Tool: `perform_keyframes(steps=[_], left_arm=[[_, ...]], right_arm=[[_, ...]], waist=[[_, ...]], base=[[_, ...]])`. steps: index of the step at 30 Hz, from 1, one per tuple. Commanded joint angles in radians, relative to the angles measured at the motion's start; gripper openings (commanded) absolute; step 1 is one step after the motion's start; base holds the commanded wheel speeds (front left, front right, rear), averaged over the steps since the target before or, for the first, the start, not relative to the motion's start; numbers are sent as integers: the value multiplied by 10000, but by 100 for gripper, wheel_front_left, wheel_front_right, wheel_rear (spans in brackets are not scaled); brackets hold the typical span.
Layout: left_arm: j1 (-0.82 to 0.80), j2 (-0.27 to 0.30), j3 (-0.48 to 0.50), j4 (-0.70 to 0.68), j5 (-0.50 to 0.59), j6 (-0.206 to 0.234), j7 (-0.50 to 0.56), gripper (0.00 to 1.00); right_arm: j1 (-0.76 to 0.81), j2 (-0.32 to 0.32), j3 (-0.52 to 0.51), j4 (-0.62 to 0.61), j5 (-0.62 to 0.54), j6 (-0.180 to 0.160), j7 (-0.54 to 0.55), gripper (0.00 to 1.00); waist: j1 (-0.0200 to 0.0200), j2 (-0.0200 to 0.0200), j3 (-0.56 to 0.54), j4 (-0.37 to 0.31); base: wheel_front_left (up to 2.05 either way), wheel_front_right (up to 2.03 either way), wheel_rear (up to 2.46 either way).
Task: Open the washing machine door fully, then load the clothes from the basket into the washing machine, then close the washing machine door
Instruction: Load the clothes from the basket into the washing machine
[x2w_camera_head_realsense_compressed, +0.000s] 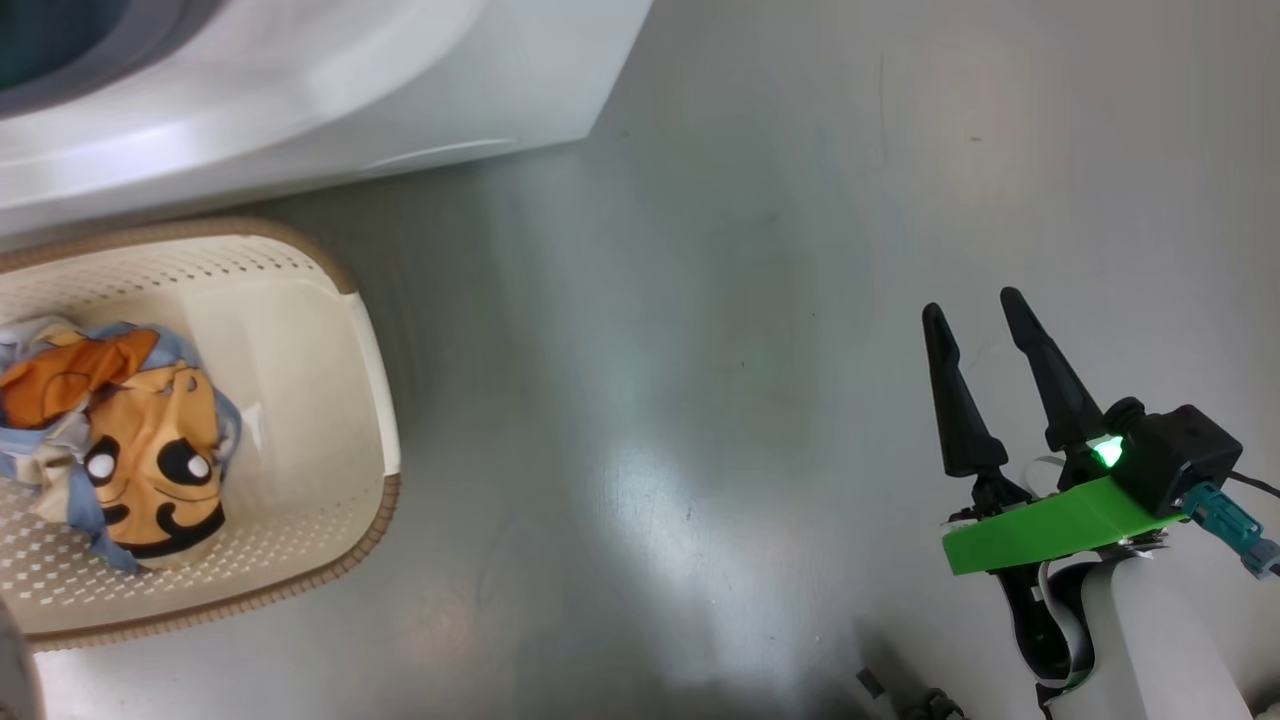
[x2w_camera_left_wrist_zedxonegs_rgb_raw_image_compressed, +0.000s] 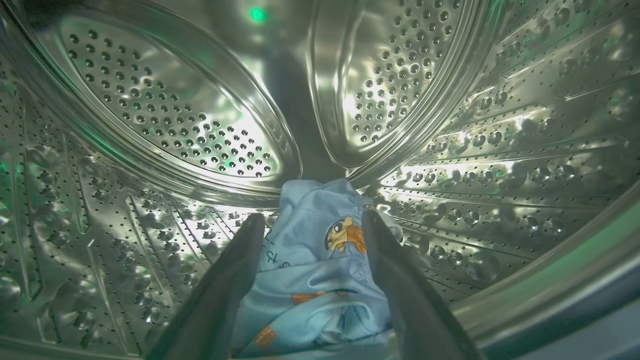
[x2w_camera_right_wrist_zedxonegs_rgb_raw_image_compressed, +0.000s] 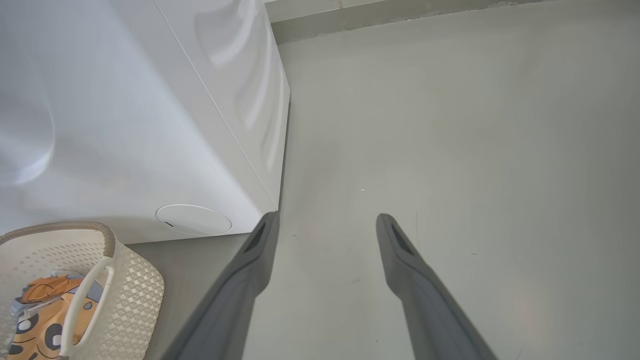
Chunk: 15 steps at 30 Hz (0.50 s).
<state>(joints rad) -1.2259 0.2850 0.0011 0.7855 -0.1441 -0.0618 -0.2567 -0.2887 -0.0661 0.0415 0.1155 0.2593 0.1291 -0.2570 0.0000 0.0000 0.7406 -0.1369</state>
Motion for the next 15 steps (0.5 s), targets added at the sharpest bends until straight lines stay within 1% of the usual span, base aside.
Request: perform_keyframes(steps=[1, 9, 15], left_arm=[[270, 431, 187, -150, -57, -27, -50, 100], [660, 272, 243, -345, -54, -125, -50, 100], [1336, 48, 342, -711, -132, -238, -51, 100]], right_arm=[[105, 10, 183, -128, 93, 16, -48, 100], [35, 3, 239, -4, 115, 16, -48, 100], [6, -80, 181, 70, 145, 16, -48, 100]], waist=[[0, 0, -117, 63], [0, 0, -539, 172], [0, 0, -1140, 349]], base=[[0, 0, 0], [0, 0, 0], [0, 0, 0]])
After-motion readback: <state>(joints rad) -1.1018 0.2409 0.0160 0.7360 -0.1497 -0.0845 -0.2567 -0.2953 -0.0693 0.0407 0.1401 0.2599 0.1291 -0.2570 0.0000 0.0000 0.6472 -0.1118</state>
